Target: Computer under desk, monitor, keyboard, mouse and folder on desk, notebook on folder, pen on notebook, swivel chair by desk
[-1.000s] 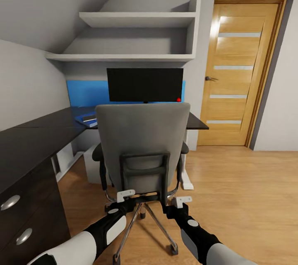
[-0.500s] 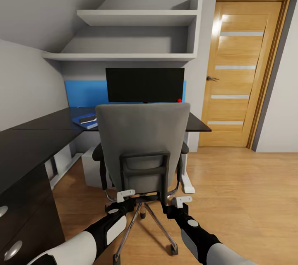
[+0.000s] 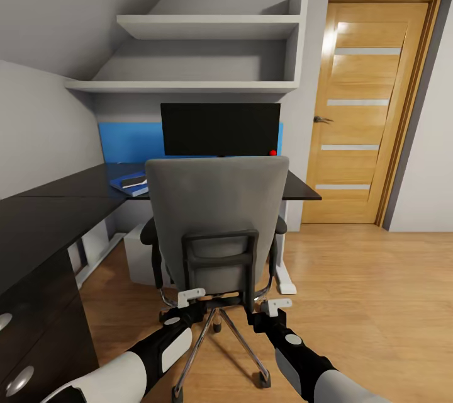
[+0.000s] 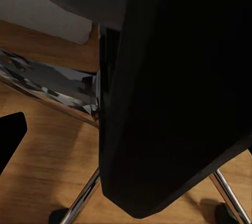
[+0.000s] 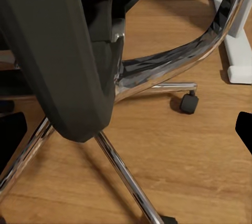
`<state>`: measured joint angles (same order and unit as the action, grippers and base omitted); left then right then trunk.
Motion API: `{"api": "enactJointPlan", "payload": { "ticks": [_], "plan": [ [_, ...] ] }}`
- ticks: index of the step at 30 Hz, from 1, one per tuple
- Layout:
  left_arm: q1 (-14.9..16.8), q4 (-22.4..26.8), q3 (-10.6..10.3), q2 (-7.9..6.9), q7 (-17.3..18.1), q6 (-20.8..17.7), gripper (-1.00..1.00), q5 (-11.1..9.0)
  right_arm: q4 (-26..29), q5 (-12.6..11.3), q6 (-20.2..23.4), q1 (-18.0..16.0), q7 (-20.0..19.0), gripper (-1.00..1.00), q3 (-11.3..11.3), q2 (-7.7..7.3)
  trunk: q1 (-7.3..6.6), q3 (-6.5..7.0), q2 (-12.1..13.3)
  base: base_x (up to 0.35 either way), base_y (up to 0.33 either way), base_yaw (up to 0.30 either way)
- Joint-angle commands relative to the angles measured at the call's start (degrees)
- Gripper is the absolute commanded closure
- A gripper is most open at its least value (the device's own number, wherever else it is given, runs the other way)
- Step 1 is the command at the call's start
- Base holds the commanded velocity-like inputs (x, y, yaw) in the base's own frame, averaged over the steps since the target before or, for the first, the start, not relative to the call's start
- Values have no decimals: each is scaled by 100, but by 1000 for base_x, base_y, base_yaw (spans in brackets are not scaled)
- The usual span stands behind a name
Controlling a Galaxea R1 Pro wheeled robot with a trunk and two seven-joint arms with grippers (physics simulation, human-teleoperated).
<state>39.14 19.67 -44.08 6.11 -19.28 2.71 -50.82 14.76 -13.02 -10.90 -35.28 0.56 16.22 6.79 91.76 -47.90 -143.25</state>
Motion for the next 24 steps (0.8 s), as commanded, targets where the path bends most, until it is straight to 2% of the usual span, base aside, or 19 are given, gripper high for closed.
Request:
{"api": "enactJointPlan", "payload": {
  "ticks": [1, 13, 24],
  "plan": [
    [6, 2, -48, -3, -31, 28, -100, -59, -8, -60, -26, -5, 6, -100, 43, -2, -1, -6, -3, 38, 0, 0],
    [6, 2, -48, -4, -31, 28, -100, -59, -8, -44, -26, -5, 6, -100, 48, 3, -1, -6, -3, 43, -16, 0],
    [6, 2, -48, -4, -31, 28, -100, -59, -8, -18, -26, -5, 6, -100, 49, 6, -1, -6, -3, -266, -1, 0]
  ]
}}
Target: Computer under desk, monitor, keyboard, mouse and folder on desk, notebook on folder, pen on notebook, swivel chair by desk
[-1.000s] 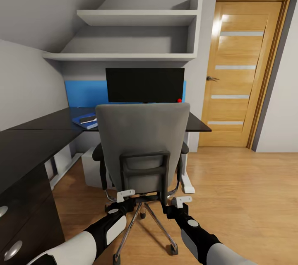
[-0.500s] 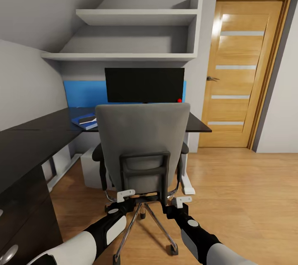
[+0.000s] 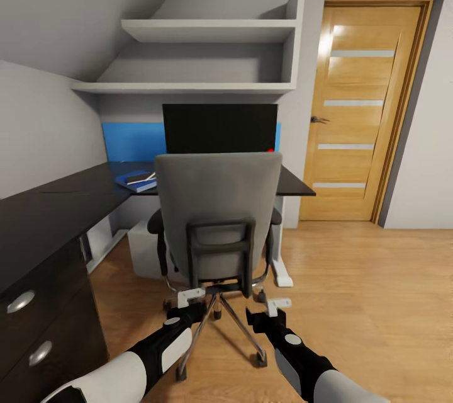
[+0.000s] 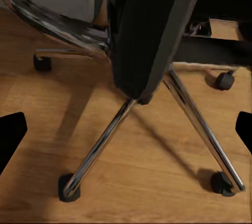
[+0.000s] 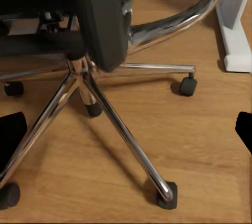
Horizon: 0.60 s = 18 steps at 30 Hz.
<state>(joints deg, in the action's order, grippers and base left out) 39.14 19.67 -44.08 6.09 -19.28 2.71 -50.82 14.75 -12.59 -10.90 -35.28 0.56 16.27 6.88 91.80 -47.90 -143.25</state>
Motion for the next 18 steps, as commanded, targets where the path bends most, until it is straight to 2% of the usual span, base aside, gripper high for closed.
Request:
{"api": "enactJointPlan", "payload": {
  "ticks": [1, 10, 13, 18],
  "plan": [
    [6, 2, -48, -2, -32, 28, -100, -59, -8, -60, -26, -5, 6, -100, 44, -2, -5, -6, -3, -325, 0, 0],
    [6, 2, -48, -2, -32, 28, -100, -52, -8, -67, -26, -5, 6, -100, 43, -2, -5, -6, -3, -333, 0, 0],
    [6, 2, -48, -2, -32, 28, -100, -50, -6, -67, -22, -5, 6, -100, 43, -2, -12, 60, 1, -336, 0, 0],
    [6, 2, -48, -2, -37, 28, -100, -43, -7, -66, -18, -5, 6, -100, 43, -2, -122, 150, 202, -336, 0, 0]
  ]
}}
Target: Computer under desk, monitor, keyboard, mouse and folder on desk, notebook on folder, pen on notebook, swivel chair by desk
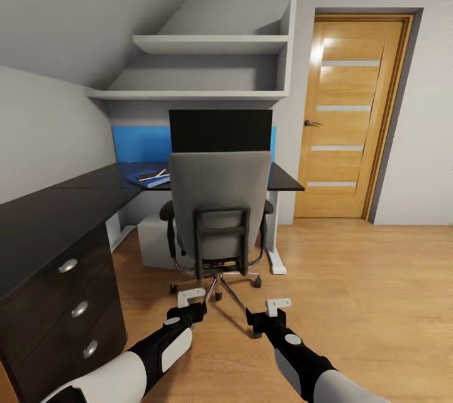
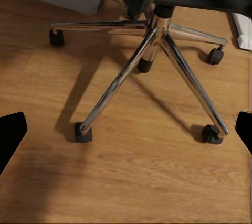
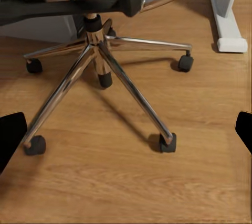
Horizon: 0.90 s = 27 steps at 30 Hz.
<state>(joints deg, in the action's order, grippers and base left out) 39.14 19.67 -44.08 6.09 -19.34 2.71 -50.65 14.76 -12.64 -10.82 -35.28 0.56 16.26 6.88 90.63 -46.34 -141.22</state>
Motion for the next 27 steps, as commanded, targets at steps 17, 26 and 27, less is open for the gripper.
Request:
{"api": "enactJointPlan", "payload": {
  "ticks": [17, 26, 27],
  "plan": [
    [6, 2, -48, -2, -35, 28, -100, -59, -8, -55, -25, -5, 6, -100, 44, -10, -379, 299, 680, -337, 0, 0],
    [6, 2, -48, -2, -35, 28, -100, -62, -8, -54, -32, -5, 6, -100, 39, -11, -577, 461, 1041, -336, 0, 0],
    [6, 2, -48, -2, -35, 28, -100, -63, -8, -54, -33, -5, 6, -100, 38, -11, -598, 479, 1081, -336, 0, 0]
  ]
}}
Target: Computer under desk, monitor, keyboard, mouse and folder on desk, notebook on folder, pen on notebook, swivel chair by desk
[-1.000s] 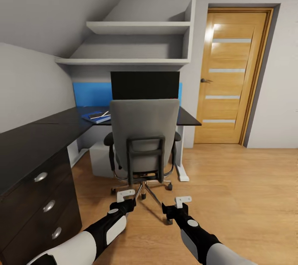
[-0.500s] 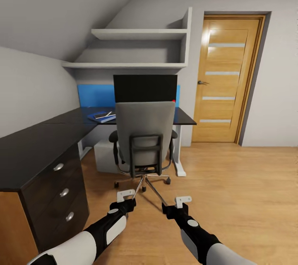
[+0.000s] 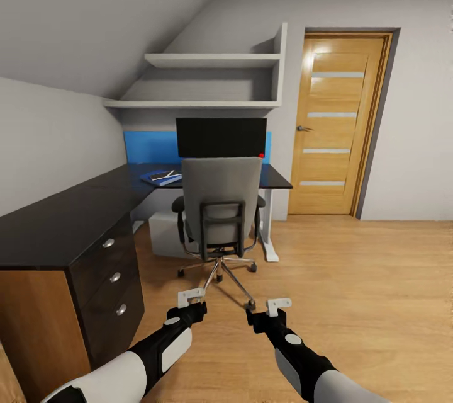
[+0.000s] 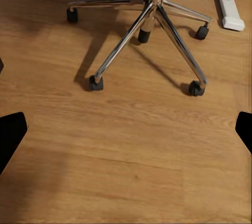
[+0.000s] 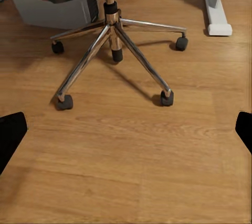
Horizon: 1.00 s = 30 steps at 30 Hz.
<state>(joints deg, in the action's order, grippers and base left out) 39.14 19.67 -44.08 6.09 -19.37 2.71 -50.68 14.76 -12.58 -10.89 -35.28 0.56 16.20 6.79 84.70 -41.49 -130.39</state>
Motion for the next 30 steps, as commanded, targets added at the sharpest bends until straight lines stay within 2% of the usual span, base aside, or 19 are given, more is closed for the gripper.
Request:
{"api": "enactJointPlan", "payload": {
  "ticks": [1, 7, 12, 20, 25, 29, 30],
  "plan": [
    [6, 2, -48, -2, -32, 28, -100, -61, -8, -61, -26, -5, 6, -100, 43, -2, -27, 12, 38, -336, 0, 0],
    [6, 2, -37, -6, -39, 35, -100, -79, -8, -61, -30, -5, 10, -100, 41, -9, -159, 120, 279, -317, 0, 0],
    [6, 11, -14, -16, -66, 41, -100, -94, -10, -61, -117, -5, 13, -100, 36, -25, -269, 210, 480, -126, 0, 0],
    [11, -65, -7, -20, -88, 458, -100, -121, -216, -61, -375, -5, 43, -100, 33, -36, -445, 353, 800, -24, 0, 0],
    [14, -456, -17, -16, -76, 921, -100, -121, -479, -72, -774, 1, 86, -100, 32, -51, -554, 443, 1001, -4, 0, 0],
    [-4, -811, -26, -7, -66, 1283, -100, -113, -869, -82, -1492, 21, 106, -100, 32, -79, -642, 515, 1161, -1, 0, 0],
    [-37, -907, -26, -9, -63, 1410, -100, -115, -1085, -82, -1802, 29, 111, -100, 32, -86, -664, 533, 1201, 0, 0, 0]
  ]
}}
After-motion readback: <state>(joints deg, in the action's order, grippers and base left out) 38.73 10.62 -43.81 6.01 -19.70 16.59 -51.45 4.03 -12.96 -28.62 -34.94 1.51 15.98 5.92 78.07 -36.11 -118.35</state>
